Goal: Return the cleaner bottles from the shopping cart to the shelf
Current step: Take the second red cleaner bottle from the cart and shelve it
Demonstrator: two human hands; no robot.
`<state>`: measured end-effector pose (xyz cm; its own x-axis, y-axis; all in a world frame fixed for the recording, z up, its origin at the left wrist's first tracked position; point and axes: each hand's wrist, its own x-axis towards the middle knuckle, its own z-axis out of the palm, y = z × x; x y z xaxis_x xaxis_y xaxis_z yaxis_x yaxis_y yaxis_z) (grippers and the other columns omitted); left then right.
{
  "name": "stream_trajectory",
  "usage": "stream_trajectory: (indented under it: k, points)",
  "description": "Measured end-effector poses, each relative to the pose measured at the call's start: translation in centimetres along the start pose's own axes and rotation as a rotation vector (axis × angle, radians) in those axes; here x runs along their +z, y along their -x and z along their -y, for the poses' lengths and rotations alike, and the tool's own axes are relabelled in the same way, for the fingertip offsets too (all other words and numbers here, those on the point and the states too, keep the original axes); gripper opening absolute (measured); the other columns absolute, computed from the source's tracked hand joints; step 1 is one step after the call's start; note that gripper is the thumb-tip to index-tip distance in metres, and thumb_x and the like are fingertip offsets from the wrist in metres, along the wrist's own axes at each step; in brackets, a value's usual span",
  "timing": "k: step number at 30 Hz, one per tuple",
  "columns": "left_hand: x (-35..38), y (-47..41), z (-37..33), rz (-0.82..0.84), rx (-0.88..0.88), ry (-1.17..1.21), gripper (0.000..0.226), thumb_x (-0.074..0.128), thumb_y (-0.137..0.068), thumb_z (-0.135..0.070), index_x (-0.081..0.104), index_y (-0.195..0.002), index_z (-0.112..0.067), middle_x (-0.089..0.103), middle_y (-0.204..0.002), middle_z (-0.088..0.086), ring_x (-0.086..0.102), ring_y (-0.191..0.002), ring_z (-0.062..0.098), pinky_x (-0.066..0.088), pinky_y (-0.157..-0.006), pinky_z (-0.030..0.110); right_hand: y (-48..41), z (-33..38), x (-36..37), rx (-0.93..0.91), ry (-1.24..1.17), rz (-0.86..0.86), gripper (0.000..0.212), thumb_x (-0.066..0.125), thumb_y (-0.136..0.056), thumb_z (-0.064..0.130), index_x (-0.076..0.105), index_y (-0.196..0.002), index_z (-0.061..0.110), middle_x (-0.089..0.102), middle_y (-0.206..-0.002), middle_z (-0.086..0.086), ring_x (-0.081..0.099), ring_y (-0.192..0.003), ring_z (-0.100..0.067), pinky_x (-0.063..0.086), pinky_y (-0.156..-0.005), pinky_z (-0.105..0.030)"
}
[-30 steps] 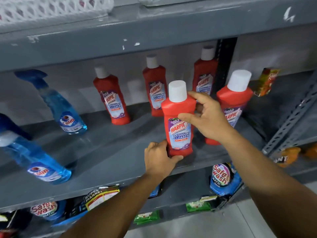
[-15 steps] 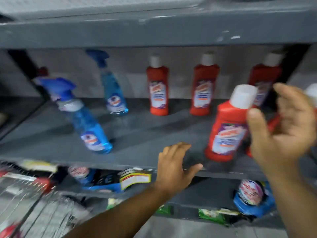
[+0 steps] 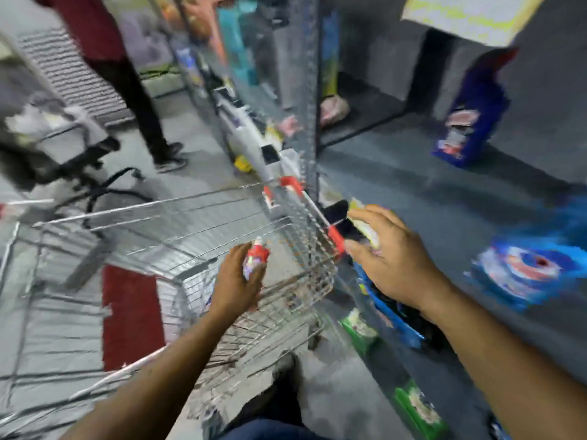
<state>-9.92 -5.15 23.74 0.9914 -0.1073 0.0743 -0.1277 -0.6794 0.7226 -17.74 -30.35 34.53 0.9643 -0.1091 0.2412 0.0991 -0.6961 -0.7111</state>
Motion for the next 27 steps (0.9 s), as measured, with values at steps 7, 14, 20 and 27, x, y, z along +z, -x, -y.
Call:
stream_trajectory:
  k: [7, 14, 20, 27]
  points:
    - [-1.6, -8.3, 15.6, 0.324, -0.623, -0.002, 0.036, 0.073, -0.073, -0.041, 0.063, -0.1, -0.019, 0.06, -0.077, 0.007, 0.062, -0.083, 0.018, 0.048, -0.071, 0.029, -16.4, -1.5, 18.8, 0.33, -0.049, 0.466, 0.054, 0.068, -0.081, 0.031, 0.05, -0.129, 0.014, 0.06, -0.128, -0.01, 0.058, -0.114, -0.023, 0.044, -0.095, -0.032]
    - [4.7, -9.1, 23.6, 0.563, -0.792, 0.065, 0.03, 0.075, -0.073, -0.036, 0.062, -0.098, -0.025, 0.066, -0.095, 0.005, 0.061, -0.086, 0.021, 0.045, -0.07, 0.03, -22.6, -8.8, 36.6, 0.515, 0.145, 0.696, 0.06, 0.067, -0.081, 0.032, 0.045, -0.132, 0.011, 0.057, -0.133, -0.016, 0.055, -0.119, -0.032, 0.043, -0.093, -0.032]
    - [8.9, -10.2, 26.3, 0.488, -0.858, -0.048, 0.04, 0.081, -0.066, -0.038, 0.063, -0.097, -0.02, 0.073, -0.094, 0.002, 0.065, -0.084, 0.022, 0.051, -0.076, 0.03, -24.1, -13.8, 44.4, 0.66, 0.196, 0.644, 0.05, 0.065, -0.082, 0.036, 0.054, -0.122, 0.009, 0.063, -0.122, -0.018, 0.06, -0.11, -0.034, 0.04, -0.079, -0.027]
    - [10.7, -11.0, 27.2, 0.517, -0.892, 0.066, 0.046, 0.083, -0.066, -0.023, 0.063, -0.107, -0.021, 0.07, -0.096, -0.004, 0.066, -0.09, 0.018, 0.046, -0.076, 0.023, -23.8, -15.9, 47.0, 0.837, 0.026, 0.57, 0.038, 0.078, -0.068, 0.042, 0.06, -0.088, 0.015, 0.07, -0.093, -0.007, 0.063, -0.065, -0.015, 0.045, -0.053, -0.022]
